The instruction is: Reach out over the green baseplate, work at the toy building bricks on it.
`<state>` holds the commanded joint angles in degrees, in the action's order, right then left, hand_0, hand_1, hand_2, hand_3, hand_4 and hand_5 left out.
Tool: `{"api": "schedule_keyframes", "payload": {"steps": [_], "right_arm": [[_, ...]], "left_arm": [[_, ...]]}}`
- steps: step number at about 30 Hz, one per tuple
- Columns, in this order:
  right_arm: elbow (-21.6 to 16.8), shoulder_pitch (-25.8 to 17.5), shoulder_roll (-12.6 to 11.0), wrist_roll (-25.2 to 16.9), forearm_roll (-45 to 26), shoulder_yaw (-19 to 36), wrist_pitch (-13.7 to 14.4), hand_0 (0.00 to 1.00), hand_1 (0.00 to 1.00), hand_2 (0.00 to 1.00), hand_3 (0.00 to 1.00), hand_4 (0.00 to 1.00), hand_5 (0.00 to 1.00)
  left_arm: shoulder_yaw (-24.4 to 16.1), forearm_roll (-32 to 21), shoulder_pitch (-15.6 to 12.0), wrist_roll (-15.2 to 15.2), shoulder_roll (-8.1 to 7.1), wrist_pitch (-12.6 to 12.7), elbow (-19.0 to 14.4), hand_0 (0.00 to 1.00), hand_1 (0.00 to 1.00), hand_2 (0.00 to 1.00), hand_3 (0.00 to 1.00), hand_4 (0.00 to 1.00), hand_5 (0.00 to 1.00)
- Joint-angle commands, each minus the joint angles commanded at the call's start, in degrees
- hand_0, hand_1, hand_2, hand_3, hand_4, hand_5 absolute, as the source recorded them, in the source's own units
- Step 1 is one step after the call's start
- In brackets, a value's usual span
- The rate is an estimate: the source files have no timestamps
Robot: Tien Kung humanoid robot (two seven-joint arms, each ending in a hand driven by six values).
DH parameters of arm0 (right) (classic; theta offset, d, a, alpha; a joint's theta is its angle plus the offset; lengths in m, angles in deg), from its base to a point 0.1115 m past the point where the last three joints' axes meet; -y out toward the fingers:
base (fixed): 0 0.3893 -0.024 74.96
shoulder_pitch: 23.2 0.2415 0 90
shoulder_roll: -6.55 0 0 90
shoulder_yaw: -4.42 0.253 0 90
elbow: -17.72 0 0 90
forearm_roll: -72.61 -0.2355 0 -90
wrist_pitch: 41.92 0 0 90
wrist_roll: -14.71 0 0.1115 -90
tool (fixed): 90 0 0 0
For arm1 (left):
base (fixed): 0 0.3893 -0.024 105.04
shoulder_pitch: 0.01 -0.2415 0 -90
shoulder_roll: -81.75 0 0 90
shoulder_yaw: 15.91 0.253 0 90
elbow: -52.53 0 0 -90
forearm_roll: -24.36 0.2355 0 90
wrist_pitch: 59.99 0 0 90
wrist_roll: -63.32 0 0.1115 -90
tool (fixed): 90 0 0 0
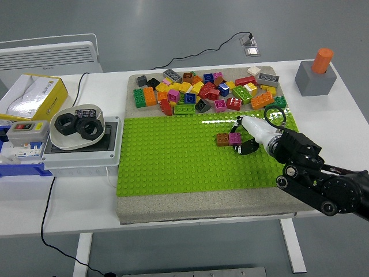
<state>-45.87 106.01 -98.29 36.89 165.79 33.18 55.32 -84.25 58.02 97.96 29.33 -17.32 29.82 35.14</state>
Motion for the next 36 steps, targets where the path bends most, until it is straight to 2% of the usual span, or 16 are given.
{"api": "schedule_keyframes", "payload": {"steps": [36], "right_arm": [[0.0,0.0,0.0,-0.3,-0.9,-0.5,0.3,0.998,0.984,0.986,0.824,0.712,0.102]], "left_arm": [[0.0,-0.1,0.0,-0.2,0.26,0.2,-0.1,0.71,0.63,0.648,0.847,0.998,0.998]]}}
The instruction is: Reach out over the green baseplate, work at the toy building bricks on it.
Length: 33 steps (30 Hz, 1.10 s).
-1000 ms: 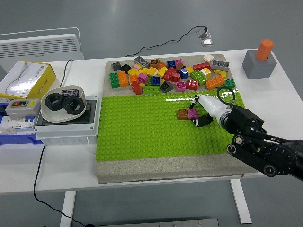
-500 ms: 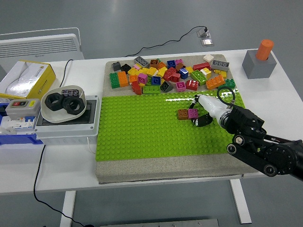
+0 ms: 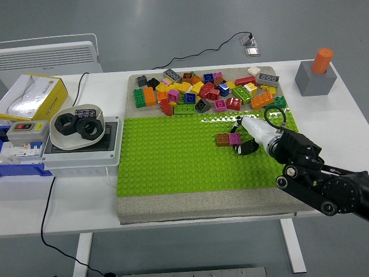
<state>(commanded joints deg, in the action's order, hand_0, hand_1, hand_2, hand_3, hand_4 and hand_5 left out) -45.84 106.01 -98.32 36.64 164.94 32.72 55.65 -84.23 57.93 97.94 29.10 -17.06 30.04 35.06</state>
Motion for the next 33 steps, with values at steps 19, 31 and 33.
{"api": "schedule_keyframes", "payload": {"steps": [19,31,33], "right_arm": [[-0.1,-0.1,0.0,-0.1,-0.1,0.1,0.2,0.998,0.984,0.987,0.837,0.73,0.112],[-0.2,-0.1,0.0,-0.1,0.1,0.6,0.5,0.998,0.986,0.992,0.847,0.743,0.121],[-0.2,-0.2,0.0,-0.1,0.1,0.6,0.5,0.998,0.986,0.992,0.847,0.743,0.121]], "left_arm": [[-0.3,0.5,-0.2,-0.2,-0.05,-0.2,0.0,0.71,0.63,0.648,0.848,0.998,0.998],[-0.4,0.7,-0.1,-0.1,-0.09,-0.2,0.0,0.71,0.63,0.648,0.848,0.998,0.998],[-0.4,0.7,-0.1,-0.1,-0.1,-0.3,0.0,0.71,0.63,0.648,0.848,0.998,0.998]]}}
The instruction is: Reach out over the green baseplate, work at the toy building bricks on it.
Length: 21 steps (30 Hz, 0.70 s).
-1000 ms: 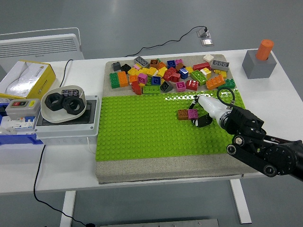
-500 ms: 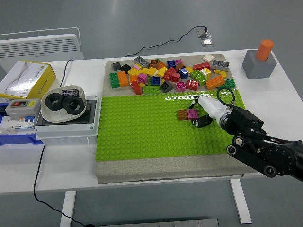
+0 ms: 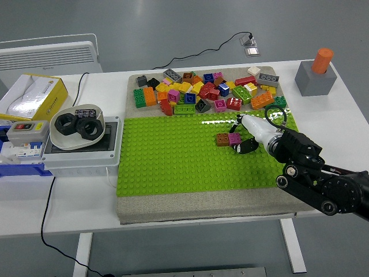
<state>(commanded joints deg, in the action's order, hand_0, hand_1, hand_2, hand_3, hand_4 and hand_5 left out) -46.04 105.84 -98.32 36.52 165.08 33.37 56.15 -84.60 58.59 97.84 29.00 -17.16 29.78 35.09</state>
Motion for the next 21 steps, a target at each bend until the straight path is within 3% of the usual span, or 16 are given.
{"api": "schedule_keyframes", "payload": {"steps": [14,15,20,21], "right_arm": [[-3.5,-0.4,-0.8,-0.4,-0.9,2.8,0.1,0.998,0.987,0.993,0.857,0.793,0.158],[-4.0,-0.6,-1.0,-0.5,-0.7,3.1,0.1,0.998,0.988,0.995,0.859,0.9,0.307],[-9.5,-2.4,-5.0,0.5,2.9,5.6,0.3,0.998,0.988,0.995,0.859,0.9,0.307],[-10.6,-2.8,-5.8,0.9,3.8,5.8,0.0,0.998,0.996,0.998,0.758,0.889,0.546]], "left_arm": [[0.0,0.1,0.0,0.0,-0.06,-0.1,0.0,0.71,0.63,0.648,0.848,0.998,0.998],[0.0,0.1,0.0,0.0,-0.06,-0.1,0.0,0.71,0.629,0.648,0.848,0.998,0.998],[0.2,-0.4,0.0,0.2,-0.08,0.0,0.0,0.71,0.629,0.648,0.848,0.998,0.998],[0.3,-0.5,0.0,0.2,-0.08,0.0,0.0,0.71,0.63,0.648,0.847,0.998,0.998]]}}
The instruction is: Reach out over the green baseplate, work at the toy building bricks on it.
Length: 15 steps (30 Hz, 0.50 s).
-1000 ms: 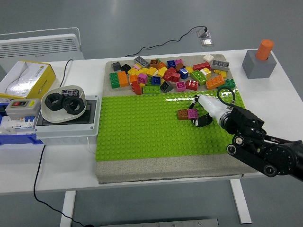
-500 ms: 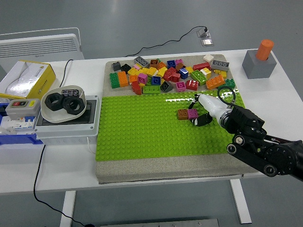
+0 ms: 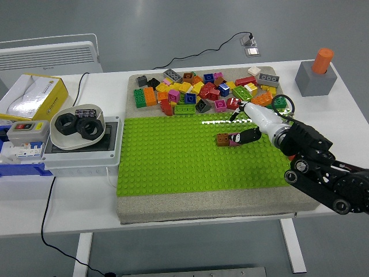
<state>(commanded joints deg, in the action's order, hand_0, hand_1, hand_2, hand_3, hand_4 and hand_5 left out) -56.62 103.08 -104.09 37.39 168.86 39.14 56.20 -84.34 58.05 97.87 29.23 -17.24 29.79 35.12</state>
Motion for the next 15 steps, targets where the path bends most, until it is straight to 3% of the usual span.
{"api": "schedule_keyframes", "payload": {"steps": [5,6,15], "right_arm": [[-5.6,-1.8,-3.5,1.9,4.1,-0.6,-1.4,0.998,0.996,0.998,0.758,0.889,0.546],[-6.1,-1.9,-3.7,2.0,4.3,-0.7,-1.4,0.998,0.998,0.998,0.809,0.956,0.998],[-6.5,-2.5,-3.7,0.6,1.9,-3.0,1.6,0.998,0.998,0.998,0.817,0.931,0.998]], "left_arm": [[0.1,-0.2,0.0,0.0,0.1,0.1,0.0,0.71,0.63,0.648,0.847,0.998,0.998],[0.1,-0.2,0.0,0.0,0.13,0.1,0.0,0.71,0.629,0.648,0.847,0.998,0.998],[-0.2,0.3,0.0,-0.2,0.27,0.1,-0.1,0.71,0.629,0.648,0.847,0.998,0.998]]}}
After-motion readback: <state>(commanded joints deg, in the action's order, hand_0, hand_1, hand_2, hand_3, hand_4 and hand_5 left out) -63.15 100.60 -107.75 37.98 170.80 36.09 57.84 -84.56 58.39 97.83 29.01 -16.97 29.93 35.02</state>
